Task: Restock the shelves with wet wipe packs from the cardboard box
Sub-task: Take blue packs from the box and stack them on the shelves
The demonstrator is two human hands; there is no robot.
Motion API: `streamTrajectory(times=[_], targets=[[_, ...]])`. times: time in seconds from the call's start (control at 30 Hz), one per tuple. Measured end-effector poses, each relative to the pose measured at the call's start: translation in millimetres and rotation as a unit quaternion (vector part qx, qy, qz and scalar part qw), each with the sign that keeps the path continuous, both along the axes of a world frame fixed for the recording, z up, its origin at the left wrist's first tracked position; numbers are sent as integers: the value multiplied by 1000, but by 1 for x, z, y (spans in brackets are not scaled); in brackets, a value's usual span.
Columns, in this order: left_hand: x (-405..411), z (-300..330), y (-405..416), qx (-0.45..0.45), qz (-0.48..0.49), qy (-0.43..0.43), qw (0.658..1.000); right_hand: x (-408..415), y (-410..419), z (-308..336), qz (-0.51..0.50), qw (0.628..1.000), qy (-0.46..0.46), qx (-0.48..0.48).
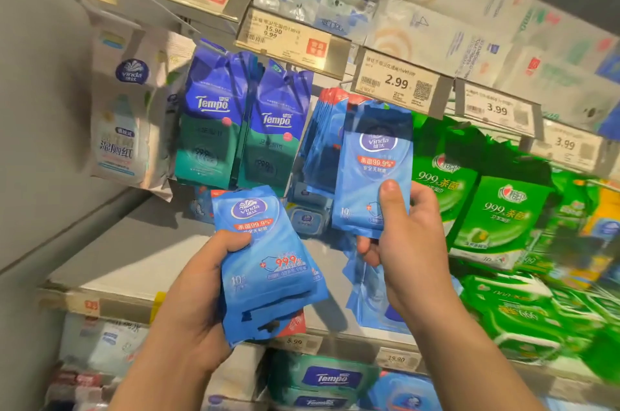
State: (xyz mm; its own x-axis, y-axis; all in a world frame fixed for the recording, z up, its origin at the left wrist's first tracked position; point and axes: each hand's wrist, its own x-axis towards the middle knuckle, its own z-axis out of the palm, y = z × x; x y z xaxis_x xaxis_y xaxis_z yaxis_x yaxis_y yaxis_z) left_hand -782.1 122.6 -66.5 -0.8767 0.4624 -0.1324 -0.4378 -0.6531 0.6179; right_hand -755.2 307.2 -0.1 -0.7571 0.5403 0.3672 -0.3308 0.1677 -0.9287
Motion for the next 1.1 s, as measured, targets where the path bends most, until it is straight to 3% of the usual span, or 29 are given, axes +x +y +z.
streamTrajectory(times=[0.23,0.63,0.7,0.8,0.87,0.97,1.1], targets=[[-8,-3,-3,-11,-14,3,1000,-12,-4,-20,25,999,-34,12],[-18,-9,2,-10,-34,7,999,-48,-10,-25,42,977,-120,-173],[-17,-11,6,-14,-30,16,999,-32,-10,-36,61,973,-196,-108],[-12,-16,13,6,-50,5,999,-3,-13,-49,93,939,-324,72],[-9,-20,19,15,-71,7,997,9,-13,-57,99,921,-352,134],[-6,-24,28,-14,-79,11,997,16,-9,-67,96,924,-341,147],[0,-24,34,-29,-57,22,998,21,0,-68,111,935,-328,69]])
